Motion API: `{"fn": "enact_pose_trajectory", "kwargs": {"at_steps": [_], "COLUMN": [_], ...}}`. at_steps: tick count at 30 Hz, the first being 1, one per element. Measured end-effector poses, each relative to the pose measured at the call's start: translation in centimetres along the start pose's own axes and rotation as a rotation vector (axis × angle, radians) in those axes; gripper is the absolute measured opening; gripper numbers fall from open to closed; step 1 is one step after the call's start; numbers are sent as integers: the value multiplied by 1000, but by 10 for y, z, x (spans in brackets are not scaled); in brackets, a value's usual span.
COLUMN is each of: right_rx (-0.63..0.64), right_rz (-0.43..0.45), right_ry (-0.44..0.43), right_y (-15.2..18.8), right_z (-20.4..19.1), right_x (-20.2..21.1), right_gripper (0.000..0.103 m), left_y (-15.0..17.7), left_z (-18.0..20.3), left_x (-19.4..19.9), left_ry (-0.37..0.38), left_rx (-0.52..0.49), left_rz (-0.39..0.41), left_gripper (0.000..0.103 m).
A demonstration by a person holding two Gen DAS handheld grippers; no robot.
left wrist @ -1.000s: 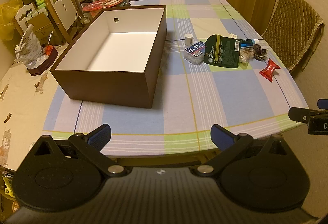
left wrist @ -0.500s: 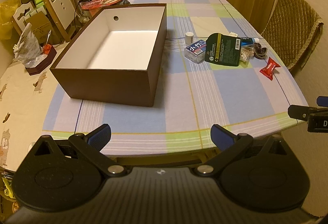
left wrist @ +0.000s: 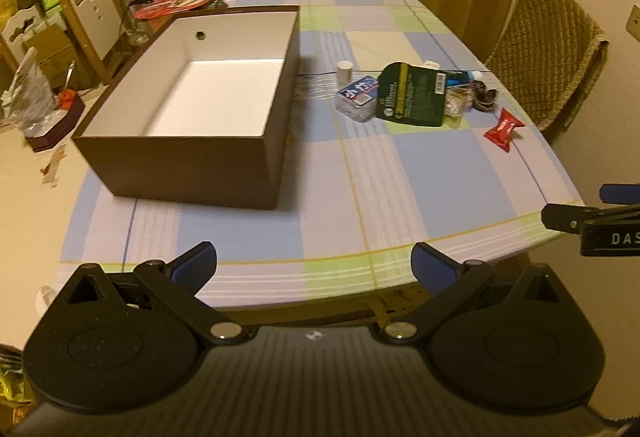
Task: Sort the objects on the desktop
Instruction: 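Move both tools toward the scattered items beside the box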
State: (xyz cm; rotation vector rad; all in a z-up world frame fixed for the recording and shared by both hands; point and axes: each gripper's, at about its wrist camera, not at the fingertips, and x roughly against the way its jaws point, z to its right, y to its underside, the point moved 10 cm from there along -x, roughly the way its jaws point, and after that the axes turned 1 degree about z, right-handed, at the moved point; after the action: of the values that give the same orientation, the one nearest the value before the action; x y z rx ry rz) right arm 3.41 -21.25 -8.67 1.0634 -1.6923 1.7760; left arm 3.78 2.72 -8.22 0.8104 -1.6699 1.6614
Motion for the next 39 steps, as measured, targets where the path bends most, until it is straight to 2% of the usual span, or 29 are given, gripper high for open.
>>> {"fn": "enact_pose_trajectory", "kwargs": {"at_steps": [13,27,34,39], "right_rx": [-60,-114,-111,-93], "right_rz": [-2,-11,-25,-39], "right_ry": [-4,-37,-45,-63], "right_y": [-16,-58,-77,-86], "right_z": [42,116,147,159], "right_x": [-24,-79,-110,-131], "right_gripper": [103,103,102,102], "left_y": [-27,-87,-115,-132], "left_z": [45,95,111,105], "left_x": [-36,-109,-150,-180], "left_ry": [76,126,124,78], "left_rx": [-76,-96,-99,-143], "left_rz": [10,-9,-16,11], "left_gripper": [102,102,102,97]}}
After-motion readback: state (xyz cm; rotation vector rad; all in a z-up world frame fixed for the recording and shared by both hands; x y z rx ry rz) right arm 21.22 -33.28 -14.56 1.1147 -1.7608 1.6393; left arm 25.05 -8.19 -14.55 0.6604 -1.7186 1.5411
